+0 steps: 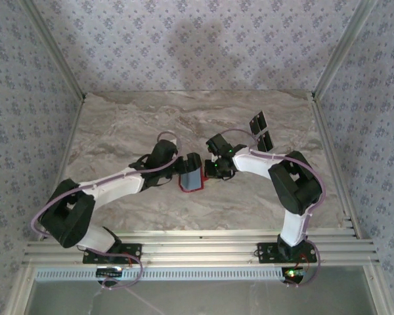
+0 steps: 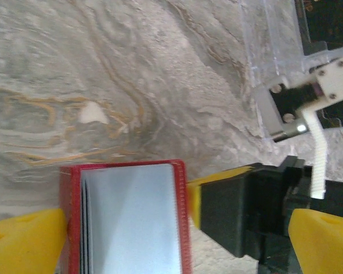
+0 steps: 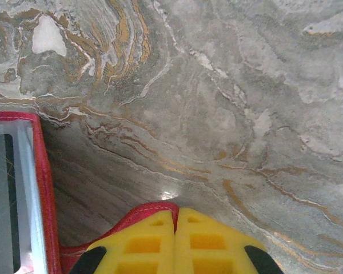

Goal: Put the credit cards into the card holder

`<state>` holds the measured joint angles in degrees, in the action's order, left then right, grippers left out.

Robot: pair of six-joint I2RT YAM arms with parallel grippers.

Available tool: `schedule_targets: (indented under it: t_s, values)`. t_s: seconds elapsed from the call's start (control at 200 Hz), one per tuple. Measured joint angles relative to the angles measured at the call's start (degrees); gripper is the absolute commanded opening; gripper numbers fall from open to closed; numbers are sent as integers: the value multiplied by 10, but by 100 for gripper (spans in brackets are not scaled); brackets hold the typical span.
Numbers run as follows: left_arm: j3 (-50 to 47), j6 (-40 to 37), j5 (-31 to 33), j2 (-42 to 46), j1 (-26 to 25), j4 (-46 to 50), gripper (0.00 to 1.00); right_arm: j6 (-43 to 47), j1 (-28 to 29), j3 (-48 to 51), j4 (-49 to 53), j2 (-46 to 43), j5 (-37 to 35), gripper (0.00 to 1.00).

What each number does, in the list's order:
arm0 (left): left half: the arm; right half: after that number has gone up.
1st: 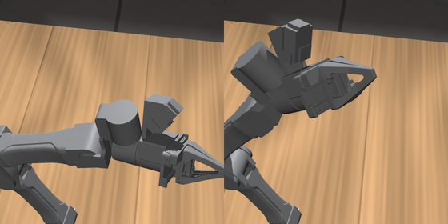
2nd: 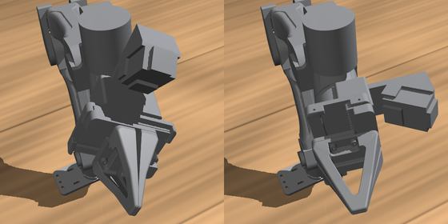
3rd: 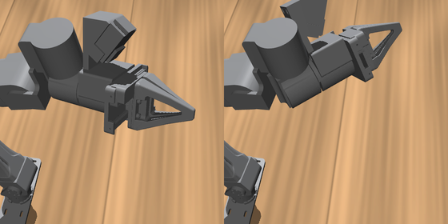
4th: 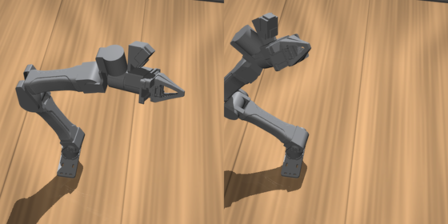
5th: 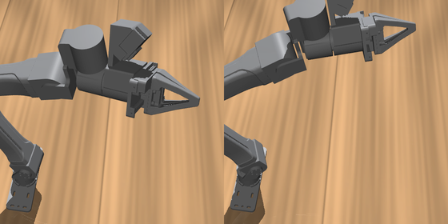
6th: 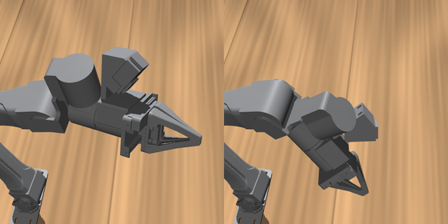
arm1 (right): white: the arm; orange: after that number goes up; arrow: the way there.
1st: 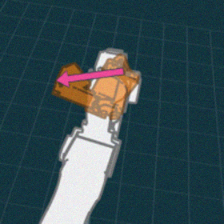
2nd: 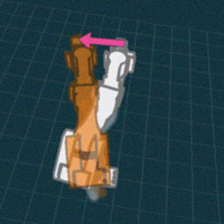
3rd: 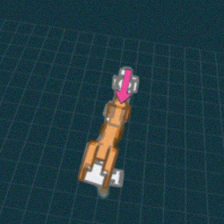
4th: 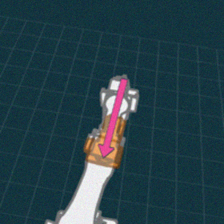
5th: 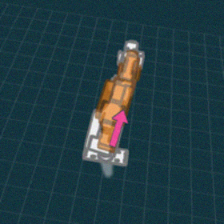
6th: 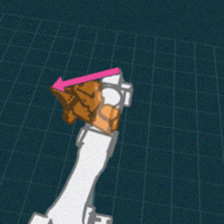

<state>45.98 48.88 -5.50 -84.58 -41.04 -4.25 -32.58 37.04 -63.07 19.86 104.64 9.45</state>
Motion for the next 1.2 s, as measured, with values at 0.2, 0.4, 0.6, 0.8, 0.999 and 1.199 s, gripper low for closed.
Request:
schedule_targets:
  t_s: [0.2,0.4,0.6,0.8,0.999,1.199]
  values:
    - [4,23,14,-39,-28,-40,100,-7,-12,15,-7,-3,7,13]
    - [4,40,34,-68,-46,-63,100,-15,-31,48,-7,-47,9,30]
    - [4,53,54,-91,-57,-70,100,-15,-41,62,-8,-69,9,29]
    - [-1,63,80,-94,-60,-74,100,-16,-42,70,-8,-70,9,22]
    - [6,60,94,-94,-59,-49,100,-21,-42,71,-9,-70,9,8]
    - [70,23,97,-82,-44,43,100,-21,-42,71,-9,-72,9,5]
